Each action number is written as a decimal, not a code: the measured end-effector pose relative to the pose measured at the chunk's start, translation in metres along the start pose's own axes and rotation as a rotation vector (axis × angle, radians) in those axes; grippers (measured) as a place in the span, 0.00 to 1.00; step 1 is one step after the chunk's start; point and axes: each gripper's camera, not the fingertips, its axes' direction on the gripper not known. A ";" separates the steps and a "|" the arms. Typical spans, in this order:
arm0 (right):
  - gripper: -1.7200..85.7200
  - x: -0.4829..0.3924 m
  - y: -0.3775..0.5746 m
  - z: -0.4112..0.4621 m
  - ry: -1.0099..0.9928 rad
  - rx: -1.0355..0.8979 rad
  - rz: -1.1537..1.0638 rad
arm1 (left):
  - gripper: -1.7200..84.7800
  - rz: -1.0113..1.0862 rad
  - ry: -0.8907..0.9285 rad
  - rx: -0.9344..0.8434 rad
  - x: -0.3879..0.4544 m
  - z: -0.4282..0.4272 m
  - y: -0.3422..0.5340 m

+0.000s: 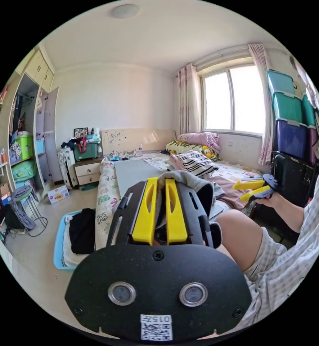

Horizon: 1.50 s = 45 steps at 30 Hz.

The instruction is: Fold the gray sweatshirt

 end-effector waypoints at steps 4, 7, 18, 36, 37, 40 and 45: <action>0.15 -0.049 -0.051 0.065 0.022 -0.126 -0.115 | 0.04 0.004 -0.008 -0.011 -0.013 0.009 0.001; 0.14 -0.083 -0.073 0.118 0.072 -0.223 -0.241 | 0.04 0.059 -0.042 -0.040 -0.017 0.015 0.006; 0.12 -0.155 -0.106 0.241 0.146 -0.473 -0.566 | 0.09 0.234 -0.030 -0.234 -0.032 0.049 0.072; 0.01 -0.059 -0.108 0.193 0.229 -0.303 -0.200 | 0.12 0.462 -0.099 -0.336 -0.026 0.094 0.139; 0.01 -0.030 -0.107 0.173 0.198 -0.257 -0.087 | 0.12 0.452 -0.058 -0.305 -0.021 0.090 0.136; 0.01 0.025 -0.090 0.139 0.198 -0.196 0.061 | 0.12 0.509 -0.030 -0.243 0.004 0.085 0.132; 0.01 0.056 -0.054 0.112 0.238 -0.199 0.100 | 0.12 0.499 0.019 -0.202 0.021 0.083 0.134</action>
